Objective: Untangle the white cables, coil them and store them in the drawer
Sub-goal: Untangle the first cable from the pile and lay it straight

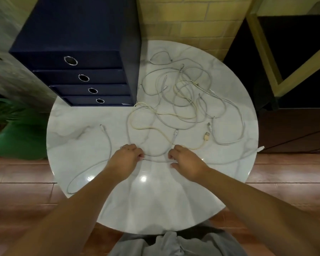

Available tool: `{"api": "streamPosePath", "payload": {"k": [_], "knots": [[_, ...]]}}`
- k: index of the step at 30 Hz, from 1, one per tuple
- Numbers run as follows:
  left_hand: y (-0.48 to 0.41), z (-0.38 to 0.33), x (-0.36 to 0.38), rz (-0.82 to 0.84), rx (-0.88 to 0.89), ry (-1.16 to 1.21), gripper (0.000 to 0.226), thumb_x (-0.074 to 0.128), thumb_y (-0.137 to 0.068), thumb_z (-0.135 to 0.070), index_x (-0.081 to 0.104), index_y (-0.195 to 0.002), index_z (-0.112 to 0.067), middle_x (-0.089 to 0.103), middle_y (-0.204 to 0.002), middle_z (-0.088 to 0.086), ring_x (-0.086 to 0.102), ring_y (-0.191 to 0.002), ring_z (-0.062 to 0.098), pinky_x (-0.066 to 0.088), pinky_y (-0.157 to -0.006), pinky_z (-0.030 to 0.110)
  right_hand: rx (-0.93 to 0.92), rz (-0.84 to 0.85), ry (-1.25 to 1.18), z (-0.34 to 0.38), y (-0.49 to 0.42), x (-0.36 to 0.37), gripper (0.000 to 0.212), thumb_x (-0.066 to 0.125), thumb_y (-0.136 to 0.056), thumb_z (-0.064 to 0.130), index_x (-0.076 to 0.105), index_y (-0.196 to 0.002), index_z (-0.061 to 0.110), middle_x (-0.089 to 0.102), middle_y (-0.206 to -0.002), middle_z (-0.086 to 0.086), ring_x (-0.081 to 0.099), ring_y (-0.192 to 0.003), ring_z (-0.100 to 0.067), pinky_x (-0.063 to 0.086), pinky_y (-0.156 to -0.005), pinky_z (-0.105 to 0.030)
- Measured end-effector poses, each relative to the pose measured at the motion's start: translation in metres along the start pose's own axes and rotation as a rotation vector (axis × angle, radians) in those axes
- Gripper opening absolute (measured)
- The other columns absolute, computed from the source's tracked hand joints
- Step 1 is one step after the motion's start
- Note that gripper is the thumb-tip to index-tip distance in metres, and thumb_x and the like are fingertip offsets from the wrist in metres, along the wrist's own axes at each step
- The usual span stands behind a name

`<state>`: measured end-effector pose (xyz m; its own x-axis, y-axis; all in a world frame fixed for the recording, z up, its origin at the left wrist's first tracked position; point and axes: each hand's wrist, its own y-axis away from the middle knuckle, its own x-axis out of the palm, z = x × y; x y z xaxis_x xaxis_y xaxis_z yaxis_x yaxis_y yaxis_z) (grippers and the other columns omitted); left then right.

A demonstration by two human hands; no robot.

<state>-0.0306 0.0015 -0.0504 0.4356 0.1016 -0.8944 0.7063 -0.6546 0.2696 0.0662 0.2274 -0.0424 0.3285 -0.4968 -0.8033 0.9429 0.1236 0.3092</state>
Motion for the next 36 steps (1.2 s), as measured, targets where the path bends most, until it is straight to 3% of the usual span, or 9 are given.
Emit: {"api": "streamPosePath", "payload": {"k": [3, 5, 10, 15, 20, 24, 28, 31, 36], "knots": [[0.002, 0.003, -0.004, 0.047, 0.014, 0.02, 0.02, 0.047, -0.099, -0.028, 0.061, -0.112, -0.02, 0.058, -0.11, -0.002, 0.056, -0.103, 0.02, 0.045, -0.085, 0.03, 0.08, -0.009, -0.002, 0.007, -0.009, 0.007, 0.003, 0.055, -0.088, 0.008, 0.056, -0.087, 0.01, 0.047, -0.088, -0.002, 0.048, -0.083, -0.02, 0.035, -0.068, -0.027], [0.006, 0.013, -0.014, 0.094, -0.004, 0.036, 0.023, 0.047, -0.098, -0.035, 0.056, -0.116, -0.023, 0.058, -0.114, -0.006, 0.058, -0.101, 0.018, 0.046, -0.082, 0.03, 0.13, -0.037, -0.017, 0.01, -0.013, 0.01, 0.012, 0.052, -0.086, 0.004, 0.052, -0.079, 0.014, 0.045, -0.083, 0.002, 0.047, -0.078, -0.017, 0.031, -0.063, -0.025], [0.025, 0.059, -0.051, 0.099, -0.05, -0.044, 0.026, 0.043, -0.099, -0.038, 0.06, -0.113, -0.022, 0.066, -0.106, -0.002, 0.061, -0.095, 0.019, 0.044, -0.072, 0.029, 0.212, -0.057, 0.02, 0.01, -0.014, 0.011, 0.016, 0.05, -0.085, 0.002, 0.048, -0.079, 0.017, 0.048, -0.087, -0.003, 0.048, -0.077, -0.018, 0.031, -0.063, -0.027], [0.058, 0.133, -0.099, 0.098, -0.282, -0.052, 0.022, 0.048, -0.098, -0.035, 0.064, -0.107, -0.023, 0.068, -0.101, 0.003, 0.061, -0.086, 0.022, 0.051, -0.073, 0.032, 0.257, -0.071, 0.05, 0.011, -0.017, 0.016, 0.021, 0.051, -0.082, -0.002, 0.046, -0.079, 0.018, 0.047, -0.087, -0.001, 0.049, -0.076, -0.018, 0.036, -0.064, -0.027], [0.058, 0.171, -0.144, -0.19, -0.453, -0.22, 0.025, 0.046, -0.097, -0.039, 0.062, -0.1, -0.02, 0.067, -0.092, 0.01, 0.06, -0.078, 0.03, 0.051, -0.066, 0.036, 0.274, -0.081, 0.089, 0.017, -0.019, 0.019, 0.022, 0.05, -0.081, -0.003, 0.045, -0.078, 0.017, 0.045, -0.084, 0.0, 0.049, -0.074, -0.02, 0.036, -0.062, -0.027], [0.041, 0.17, -0.171, -0.514, -0.312, -0.358, 0.025, 0.051, -0.096, -0.026, 0.064, -0.095, -0.006, 0.064, -0.09, 0.022, 0.06, -0.072, 0.04, 0.044, -0.068, 0.043, 0.285, -0.09, 0.108, 0.02, -0.018, 0.02, 0.018, 0.051, -0.085, 0.0, 0.046, -0.079, 0.016, 0.044, -0.084, 0.0, 0.046, -0.072, -0.018, 0.033, -0.06, -0.027], [0.018, 0.16, -0.179, -0.605, -0.284, -0.42, 0.029, 0.044, -0.1, -0.026, 0.063, -0.105, -0.004, 0.06, -0.099, 0.022, 0.056, -0.084, 0.042, 0.036, -0.077, 0.047, 0.298, -0.11, 0.116, 0.022, -0.016, 0.025, 0.02, 0.05, -0.085, -0.001, 0.045, -0.077, 0.017, 0.044, -0.082, 0.002, 0.046, -0.07, -0.017, 0.026, -0.051, -0.019], [0.013, 0.163, -0.171, -0.585, -0.279, -0.48, 0.025, 0.048, -0.098, -0.024, 0.065, -0.104, -0.006, 0.056, -0.096, 0.02, 0.054, -0.087, 0.042, 0.033, -0.078, 0.046, 0.366, -0.102, 0.091, 0.019, -0.012, 0.027, 0.019, 0.05, -0.086, 0.001, 0.047, -0.077, 0.018, 0.047, -0.084, 0.001, 0.051, -0.073, -0.019, 0.037, -0.059, -0.025], [0.018, 0.192, -0.138, -0.28, -0.315, -0.531, 0.023, 0.054, -0.088, -0.011, 0.064, -0.106, -0.02, 0.046, -0.103, 0.011, 0.043, -0.101, 0.034, 0.031, -0.089, 0.047, 0.451, -0.075, 0.101, 0.008, -0.001, 0.022, 0.017, 0.049, -0.087, 0.001, 0.05, -0.08, 0.017, 0.048, -0.086, 0.001, 0.052, -0.073, -0.018, 0.037, -0.061, -0.024]]}}
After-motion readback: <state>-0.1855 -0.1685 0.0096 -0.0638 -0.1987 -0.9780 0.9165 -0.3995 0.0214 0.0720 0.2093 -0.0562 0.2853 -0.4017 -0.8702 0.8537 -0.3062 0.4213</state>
